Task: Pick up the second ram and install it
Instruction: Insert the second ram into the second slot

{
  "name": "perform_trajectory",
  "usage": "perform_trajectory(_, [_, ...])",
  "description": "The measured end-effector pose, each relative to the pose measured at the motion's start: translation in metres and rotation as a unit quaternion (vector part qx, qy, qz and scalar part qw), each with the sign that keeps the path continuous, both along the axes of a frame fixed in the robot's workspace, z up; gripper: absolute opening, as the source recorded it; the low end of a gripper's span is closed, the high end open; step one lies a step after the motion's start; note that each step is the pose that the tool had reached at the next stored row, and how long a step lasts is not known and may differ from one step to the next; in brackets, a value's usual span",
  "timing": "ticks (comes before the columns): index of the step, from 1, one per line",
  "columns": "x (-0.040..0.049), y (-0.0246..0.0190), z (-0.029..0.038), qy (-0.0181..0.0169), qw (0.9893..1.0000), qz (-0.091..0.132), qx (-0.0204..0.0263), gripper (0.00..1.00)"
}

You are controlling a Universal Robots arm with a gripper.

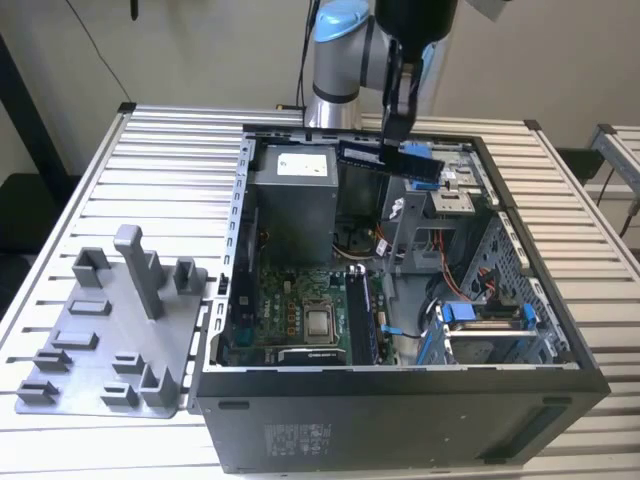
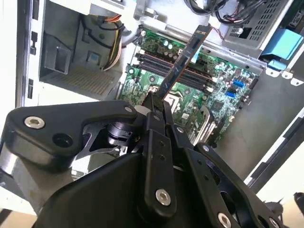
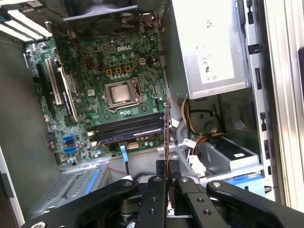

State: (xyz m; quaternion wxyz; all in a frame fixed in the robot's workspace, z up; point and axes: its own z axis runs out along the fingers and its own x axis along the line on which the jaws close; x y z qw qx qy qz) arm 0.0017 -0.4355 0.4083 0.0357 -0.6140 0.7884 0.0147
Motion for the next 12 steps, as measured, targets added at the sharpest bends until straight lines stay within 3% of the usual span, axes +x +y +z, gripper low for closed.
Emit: perform_trajectory(12, [0.0, 0.0, -0.0004, 0.0, 0.9982, -0.059, 0.0, 0.14])
